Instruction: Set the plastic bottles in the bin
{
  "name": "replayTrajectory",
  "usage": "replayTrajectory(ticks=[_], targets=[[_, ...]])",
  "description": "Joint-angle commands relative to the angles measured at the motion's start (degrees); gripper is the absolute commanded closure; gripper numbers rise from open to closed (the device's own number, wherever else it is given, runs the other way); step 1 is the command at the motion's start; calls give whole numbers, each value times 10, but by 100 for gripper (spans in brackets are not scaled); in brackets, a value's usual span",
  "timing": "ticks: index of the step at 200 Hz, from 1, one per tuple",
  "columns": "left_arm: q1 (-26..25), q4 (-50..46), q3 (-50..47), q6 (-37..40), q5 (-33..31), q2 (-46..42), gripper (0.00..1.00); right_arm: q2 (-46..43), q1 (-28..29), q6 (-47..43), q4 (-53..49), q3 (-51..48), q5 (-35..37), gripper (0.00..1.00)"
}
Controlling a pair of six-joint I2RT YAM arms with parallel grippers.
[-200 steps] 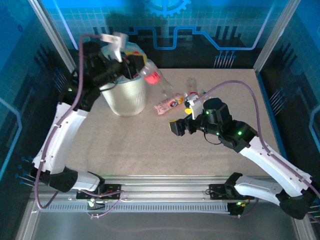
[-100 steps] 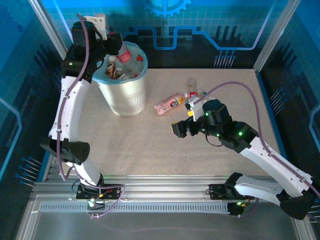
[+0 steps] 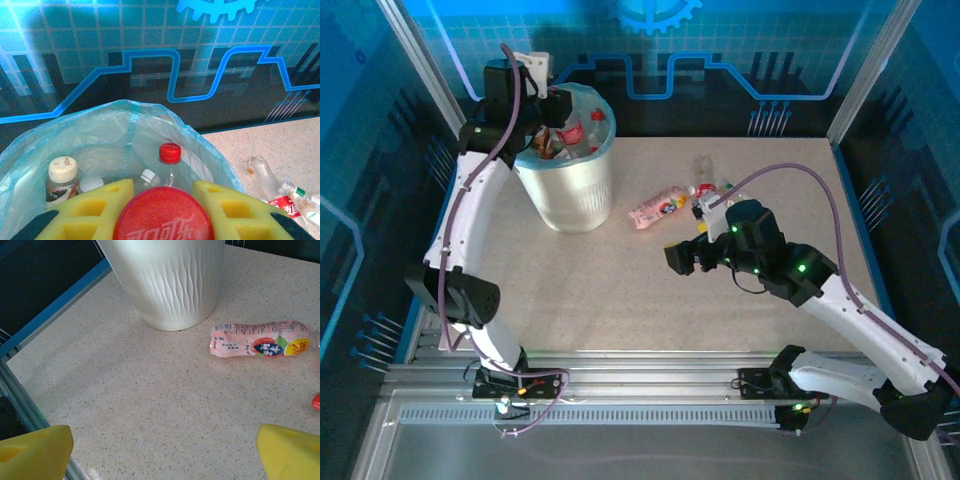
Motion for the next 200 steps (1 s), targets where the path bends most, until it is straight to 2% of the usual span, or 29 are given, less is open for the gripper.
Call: replayTrajectory(ticks=[1,25,47,98,128,166,200], targets=[[4,-54,-43,39,-19,16,97,6,11,8,-12,2,7,5],[5,-56,-62,45,-39,32,97,9,10,10,-11,-3,5,5],[21,-55,-64,8,-30,37,98,10,10,12,-14,-5,5,5],[70,-96,8,-71,-41,46,98,9,10,13,-18,-10,14,5],[111,-107,43,-135,-26,48,99,16,11,18,-20,-5,13,5],[111,-82,43,-126,-21,18,100,21,11,16,-25,-1,15,5],[111,-104,78,-115,11,8,100,28,11,19,-22,-1,13,5]])
